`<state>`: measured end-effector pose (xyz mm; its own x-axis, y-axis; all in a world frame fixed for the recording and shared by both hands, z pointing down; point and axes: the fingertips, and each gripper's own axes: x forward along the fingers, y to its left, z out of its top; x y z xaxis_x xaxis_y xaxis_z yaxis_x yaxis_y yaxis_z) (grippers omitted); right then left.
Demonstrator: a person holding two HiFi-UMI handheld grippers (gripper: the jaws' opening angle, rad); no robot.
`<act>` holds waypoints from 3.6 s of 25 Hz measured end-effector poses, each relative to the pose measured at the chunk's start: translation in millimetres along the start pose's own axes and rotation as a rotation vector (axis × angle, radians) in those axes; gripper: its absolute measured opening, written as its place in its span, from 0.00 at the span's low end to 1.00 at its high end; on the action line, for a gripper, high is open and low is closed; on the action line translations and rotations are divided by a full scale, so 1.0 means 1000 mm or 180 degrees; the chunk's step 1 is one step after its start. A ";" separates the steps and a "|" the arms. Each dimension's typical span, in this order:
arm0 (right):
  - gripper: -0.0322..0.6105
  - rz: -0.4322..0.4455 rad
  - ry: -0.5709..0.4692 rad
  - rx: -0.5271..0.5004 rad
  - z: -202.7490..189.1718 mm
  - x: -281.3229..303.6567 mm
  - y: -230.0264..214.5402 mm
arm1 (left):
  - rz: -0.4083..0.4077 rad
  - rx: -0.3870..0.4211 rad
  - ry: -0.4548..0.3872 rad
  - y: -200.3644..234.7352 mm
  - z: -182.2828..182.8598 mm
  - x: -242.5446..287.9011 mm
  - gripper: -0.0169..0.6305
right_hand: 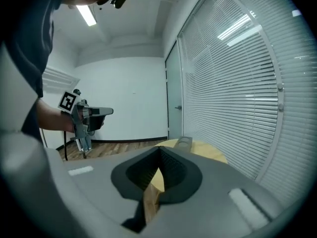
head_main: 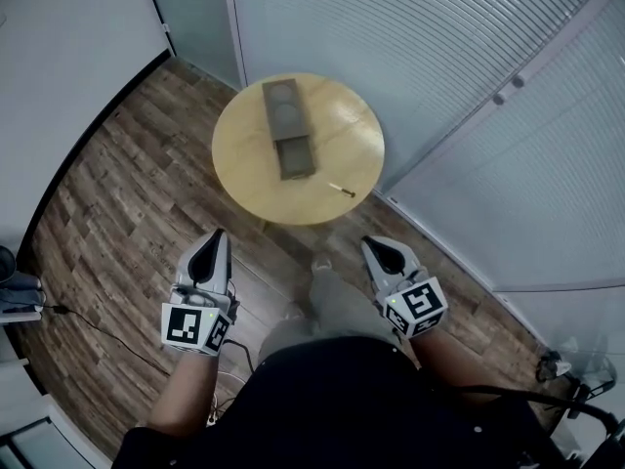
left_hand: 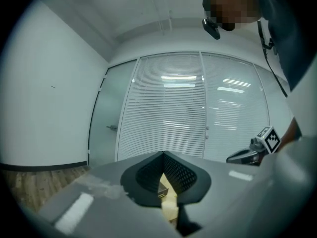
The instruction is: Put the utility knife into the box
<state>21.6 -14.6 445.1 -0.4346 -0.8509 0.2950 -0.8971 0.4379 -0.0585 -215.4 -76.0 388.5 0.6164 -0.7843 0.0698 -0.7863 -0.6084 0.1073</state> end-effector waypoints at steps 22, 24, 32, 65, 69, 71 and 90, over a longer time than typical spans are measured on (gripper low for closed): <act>0.06 0.0311 -0.0728 0.0166 0.078 0.113 -0.123 | 0.0437 0.0366 0.0049 0.054 0.044 0.120 0.03; 0.06 0.0375 -0.0705 0.0152 0.068 0.125 -0.129 | 0.0514 0.0346 0.0077 0.063 0.034 0.131 0.03; 0.06 0.0573 -0.0910 0.0004 0.091 0.124 -0.164 | 0.0717 0.0393 0.0084 0.066 0.038 0.185 0.03; 0.06 -0.0326 0.0285 0.0290 -0.101 0.209 -0.197 | -0.0420 0.0618 0.0787 0.035 -0.151 0.296 0.03; 0.06 -0.0381 0.0433 0.0218 -0.138 0.220 -0.200 | -0.0366 0.0412 0.0852 0.038 -0.180 0.302 0.03; 0.06 -0.0407 0.0581 0.0106 -0.161 0.221 -0.196 | -0.0366 0.0401 0.0938 0.038 -0.195 0.299 0.03; 0.27 0.0217 0.1360 -0.0106 -0.247 0.239 -0.186 | -0.0230 0.0427 0.1196 0.054 -0.239 0.308 0.03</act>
<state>104.0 -228.2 762.1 -0.4145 -0.6262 0.6603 -0.8615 0.5039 -0.0629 -57.6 -321.2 653.0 0.6230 -0.6553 0.4271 -0.7235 -0.6903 -0.0036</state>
